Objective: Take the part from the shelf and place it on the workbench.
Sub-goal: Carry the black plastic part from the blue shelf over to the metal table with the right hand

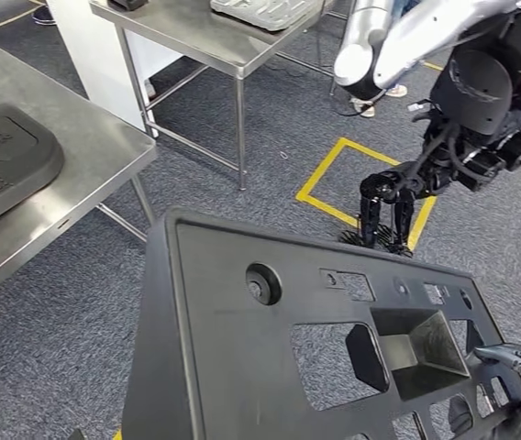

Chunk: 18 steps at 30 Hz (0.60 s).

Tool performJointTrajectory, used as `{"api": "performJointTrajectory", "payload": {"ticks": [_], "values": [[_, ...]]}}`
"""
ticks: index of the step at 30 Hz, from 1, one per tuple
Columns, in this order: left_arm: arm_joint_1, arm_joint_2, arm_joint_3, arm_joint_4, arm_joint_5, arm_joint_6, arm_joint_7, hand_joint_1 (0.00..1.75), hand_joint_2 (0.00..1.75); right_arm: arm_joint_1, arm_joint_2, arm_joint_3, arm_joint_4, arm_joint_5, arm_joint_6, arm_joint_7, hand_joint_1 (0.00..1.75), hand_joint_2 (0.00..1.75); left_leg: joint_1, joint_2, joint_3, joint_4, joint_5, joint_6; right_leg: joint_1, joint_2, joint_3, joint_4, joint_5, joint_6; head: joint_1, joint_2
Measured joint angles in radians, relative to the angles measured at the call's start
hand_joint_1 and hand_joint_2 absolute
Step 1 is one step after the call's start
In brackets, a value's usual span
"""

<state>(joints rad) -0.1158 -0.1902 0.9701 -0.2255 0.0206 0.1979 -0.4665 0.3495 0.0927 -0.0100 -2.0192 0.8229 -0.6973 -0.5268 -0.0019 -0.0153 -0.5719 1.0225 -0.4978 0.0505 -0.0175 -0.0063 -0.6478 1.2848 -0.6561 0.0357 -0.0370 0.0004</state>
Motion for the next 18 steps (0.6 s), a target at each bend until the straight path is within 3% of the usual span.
{"api": "performJointTrajectory", "payload": {"ticks": [1,3,5,6,8,10,12,14,15,16,18], "values": [[0.0,0.0,0.0,0.0,0.0,0.0,0.0,0.0,1.75,0.0,0.0,0.0,0.0,0.0,0.0,0.0,1.75,1.75,-0.001,-0.009,0.002,0.0,0.0,0.0,0.001,0.003,0.012,-0.033,0.031,-0.004,0.0,0.0],[0.0,0.0,0.0,0.0,0.0,-0.002,0.0,0.0,1.75,-0.001,0.0,0.0,0.001,0.0,0.0,0.0,1.75,1.75,-0.003,-0.028,0.006,0.0,0.0,0.0,0.005,0.029,0.069,-0.169,0.108,-0.014,-0.001,0.0],[-0.002,-0.001,0.0,0.0,0.0,-0.004,-0.001,0.0,1.75,-0.001,0.0,0.0,0.0,0.0,0.0,0.0,1.75,1.75,-0.002,-0.044,0.001,0.002,0.001,-0.004,0.008,0.057,0.107,-0.266,0.144,-0.021,0.0,0.0],[-0.002,-0.002,0.0,0.0,0.0,-0.005,-0.002,0.0,1.75,-0.001,0.0,0.0,0.0,0.001,0.0,0.0,1.75,1.75,-0.001,-0.05,-0.003,0.002,0.002,-0.008,0.01,0.063,0.111,-0.279,0.142,-0.022,-0.001,0.0],[0.001,-0.002,0.0,0.0,0.0,-0.005,-0.002,0.0,1.75,-0.003,0.0,-0.001,0.0,0.001,0.0,0.0,1.75,1.75,0.003,-0.058,-0.008,0.002,0.003,-0.018,0.009,0.052,0.113,-0.291,0.144,-0.026,-0.001,0.0],[0.003,-0.002,0.0,0.0,0.0,-0.005,-0.003,0.0,1.75,-0.005,0.0,-0.002,0.0,0.002,0.0,0.0,1.75,1.75,0.001,-0.042,-0.021,0.032,-0.021,-0.027,0.004,0.037,0.118,-0.301,0.149,-0.035,-0.002,0.0],[0.001,-0.001,0.0,0.0,0.0,-0.005,-0.004,0.0,1.75,-0.006,0.0,-0.003,0.0,0.003,0.0,0.0,1.75,1.75,0.002,-0.015,-0.069,0.135,-0.08,-0.036,0.003,0.017,0.12,-0.306,0.151,-0.04,-0.003,0.0],[0.002,-0.001,0.0,0.0,0.0,-0.005,-0.004,0.0,1.75,-0.006,0.0,-0.005,0.001,0.003,0.0,0.0,1.75,1.75,0.008,-0.004,-0.122,0.25,-0.123,-0.044,0.003,-0.004,0.12,-0.305,0.15,-0.041,-0.003,0.0],[0.003,-0.001,0.0,0.0,0.0,-0.005,-0.003,0.0,1.75,-0.006,0.0,-0.006,0.002,0.003,0.0,0.0,1.75,1.75,0.011,0.0,-0.131,0.268,-0.121,-0.047,0.003,-0.013,0.12,-0.305,0.149,-0.04,-0.003,0.0],[0.004,-0.001,0.0,0.0,0.0,-0.005,-0.003,0.0,1.75,-0.006,0.0,-0.007,0.002,0.003,0.0,0.0,1.75,1.75,0.014,0.004,-0.12,0.247,-0.1,-0.05,0.002,-0.02,0.121,-0.305,0.148,-0.038,-0.003,0.0],[0.004,-0.001,0.0,0.0,0.0,-0.005,-0.004,0.0,1.75,-0.006,0.0,-0.008,0.003,0.004,0.0,0.0,1.75,1.75,0.018,0.029,-0.057,0.122,-0.037,-0.054,0.001,-0.034,0.125,-0.303,0.143,-0.03,-0.003,0.0]]}}
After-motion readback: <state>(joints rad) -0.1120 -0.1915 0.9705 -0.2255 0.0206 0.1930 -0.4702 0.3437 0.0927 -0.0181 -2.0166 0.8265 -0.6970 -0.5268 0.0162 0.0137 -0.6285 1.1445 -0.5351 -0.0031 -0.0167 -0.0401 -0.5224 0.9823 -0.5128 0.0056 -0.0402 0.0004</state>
